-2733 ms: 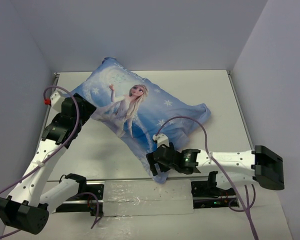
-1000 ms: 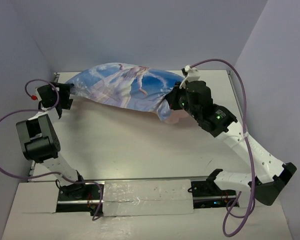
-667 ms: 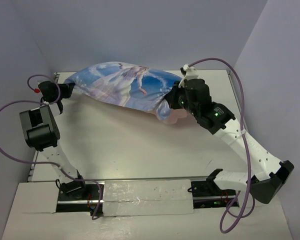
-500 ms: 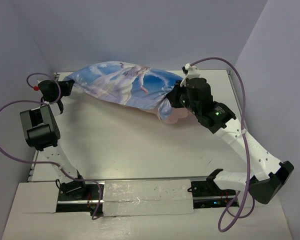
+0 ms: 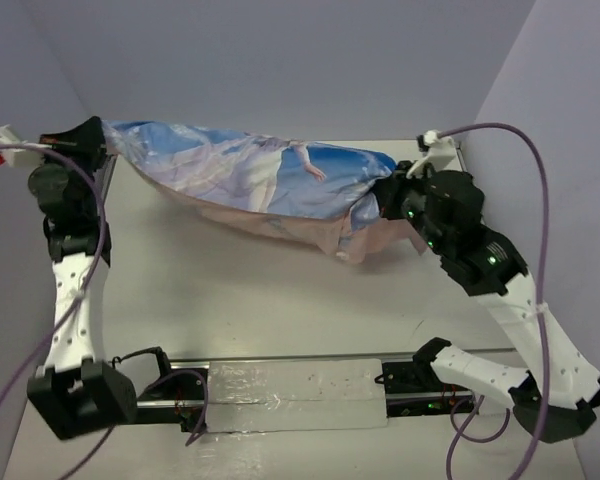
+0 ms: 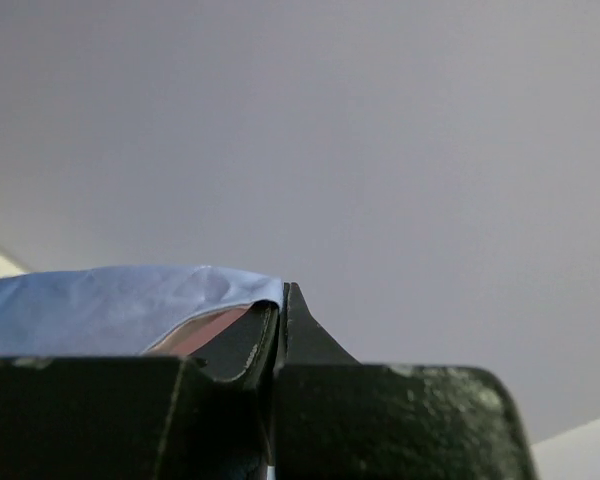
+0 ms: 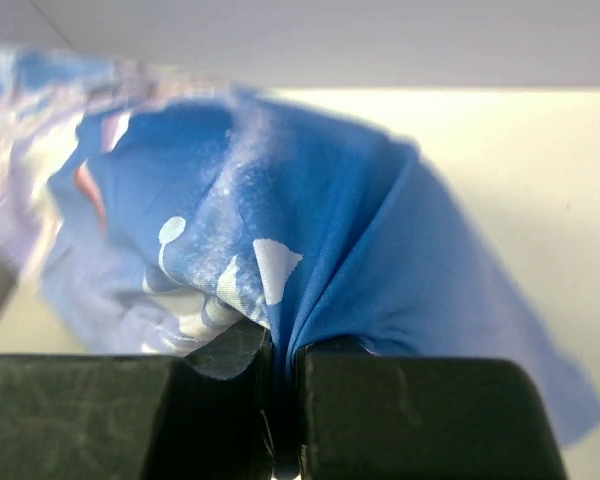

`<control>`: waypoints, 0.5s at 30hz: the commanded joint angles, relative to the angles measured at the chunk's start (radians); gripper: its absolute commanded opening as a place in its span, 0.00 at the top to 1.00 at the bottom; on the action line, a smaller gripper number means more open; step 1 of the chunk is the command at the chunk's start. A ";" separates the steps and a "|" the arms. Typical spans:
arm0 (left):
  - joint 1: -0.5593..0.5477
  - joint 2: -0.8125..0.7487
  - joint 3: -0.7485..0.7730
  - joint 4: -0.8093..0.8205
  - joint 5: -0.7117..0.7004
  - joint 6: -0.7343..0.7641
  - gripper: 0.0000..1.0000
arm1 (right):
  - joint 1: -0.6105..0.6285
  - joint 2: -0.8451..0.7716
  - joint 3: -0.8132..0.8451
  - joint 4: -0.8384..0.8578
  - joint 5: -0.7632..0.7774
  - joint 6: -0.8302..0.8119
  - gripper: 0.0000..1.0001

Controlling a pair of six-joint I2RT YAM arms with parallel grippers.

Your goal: Remove the pillowcase from the pillow

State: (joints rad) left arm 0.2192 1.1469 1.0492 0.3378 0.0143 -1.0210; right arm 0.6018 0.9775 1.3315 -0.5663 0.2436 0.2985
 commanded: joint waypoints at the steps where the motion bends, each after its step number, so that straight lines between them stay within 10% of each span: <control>1: 0.009 -0.163 0.061 -0.131 -0.192 0.108 1.00 | 0.003 -0.137 0.098 0.102 0.051 0.011 1.00; 10: 0.009 -0.202 0.236 -0.270 -0.212 0.199 1.00 | -0.032 -0.026 0.209 -0.050 0.307 0.059 1.00; 15: 0.009 0.079 0.261 -0.284 -0.189 0.136 1.00 | -0.250 0.237 0.167 -0.017 -0.058 0.149 1.00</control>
State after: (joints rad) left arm 0.2214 1.0252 1.2922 0.0883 -0.1528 -0.8623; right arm 0.4473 1.0222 1.5311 -0.6495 0.3008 0.3943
